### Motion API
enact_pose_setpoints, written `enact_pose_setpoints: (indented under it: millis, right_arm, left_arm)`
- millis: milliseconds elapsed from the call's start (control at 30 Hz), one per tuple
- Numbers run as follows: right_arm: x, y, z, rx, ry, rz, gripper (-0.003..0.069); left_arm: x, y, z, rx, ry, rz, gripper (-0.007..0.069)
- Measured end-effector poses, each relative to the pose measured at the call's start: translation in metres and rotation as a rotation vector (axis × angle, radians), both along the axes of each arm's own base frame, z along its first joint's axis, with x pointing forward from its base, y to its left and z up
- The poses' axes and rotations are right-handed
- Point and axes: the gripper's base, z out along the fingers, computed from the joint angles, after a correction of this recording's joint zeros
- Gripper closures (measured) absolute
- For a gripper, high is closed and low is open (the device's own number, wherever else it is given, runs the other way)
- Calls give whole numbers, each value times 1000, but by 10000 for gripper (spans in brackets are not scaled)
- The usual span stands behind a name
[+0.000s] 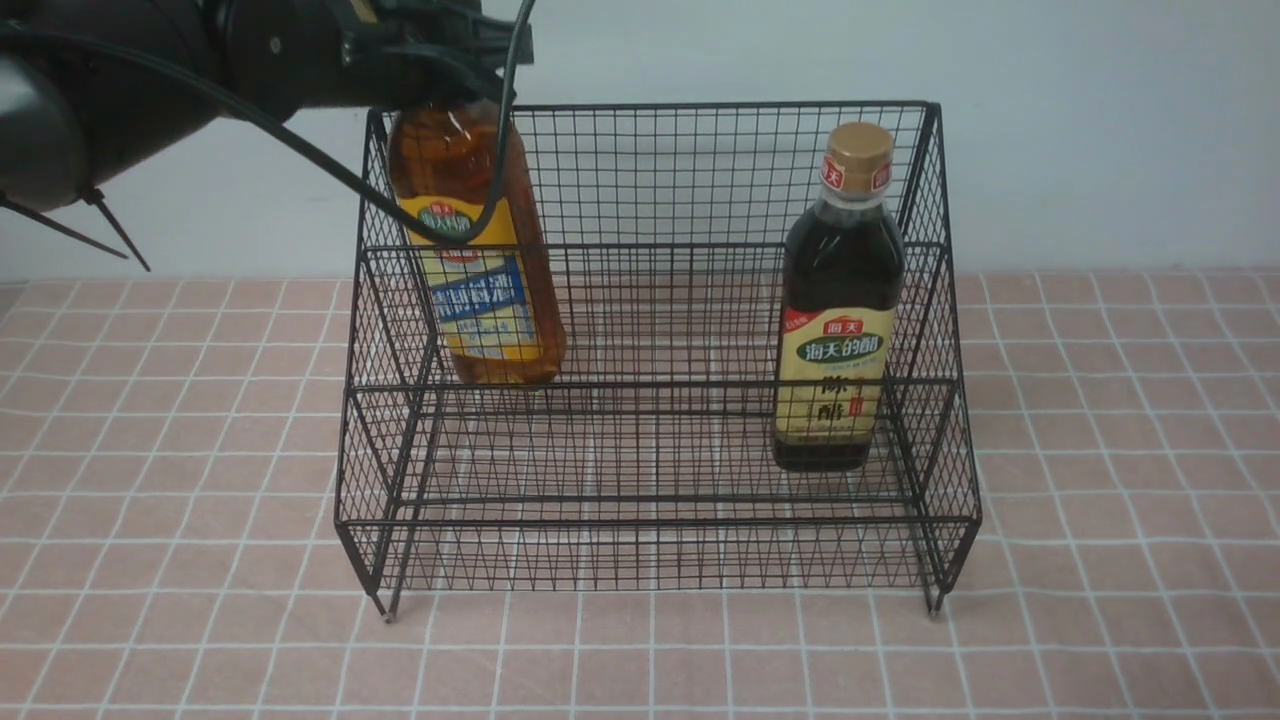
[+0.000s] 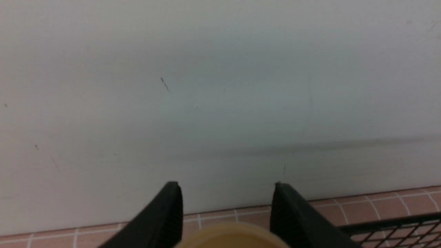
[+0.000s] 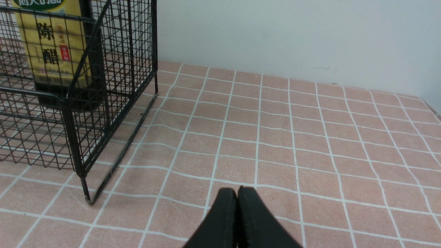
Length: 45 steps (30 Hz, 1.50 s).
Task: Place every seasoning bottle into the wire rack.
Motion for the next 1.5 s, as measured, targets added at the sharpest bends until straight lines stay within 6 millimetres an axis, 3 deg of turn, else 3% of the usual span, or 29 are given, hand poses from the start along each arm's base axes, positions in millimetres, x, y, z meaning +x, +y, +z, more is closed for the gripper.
enact_pose_setpoints:
  millis: [367, 600, 800, 933, 1100, 1167, 1233, 1267, 1400, 1500]
  right_arm:
    - [0, 0, 0, 0, 0, 0, 673]
    - [0, 0, 0, 0, 0, 0, 673]
    - [0, 0, 0, 0, 0, 0, 673]
    - [0, 0, 0, 0, 0, 0, 673]
    - [0, 0, 0, 0, 0, 0, 673]
    - [0, 0, 0, 0, 0, 0, 673]
    - [0, 0, 0, 0, 0, 0, 673]
    - [0, 0, 0, 0, 0, 0, 673]
    - [0, 0, 0, 0, 0, 0, 673]
    - [0, 0, 0, 0, 0, 0, 673]
  left_arm:
    - [-1, 0, -3, 2, 31, 4, 314]
    - [-13, 4, 40, -51, -130, 4, 158]
    - [-34, 10, 71, -22, -216, -8, 129]
    - [-54, 16, 89, 0, -211, -11, 201]
    - [-84, 24, 109, 14, -168, -8, 430]
    - [-104, 30, 121, 20, -149, -6, 566]
    - [-125, 36, 134, 28, -150, -7, 613]
    - [-127, 37, 135, 30, -153, -8, 616]
    - [-173, 50, 151, 52, -215, -17, 631]
    - [-207, 59, 141, 68, -220, -23, 631]
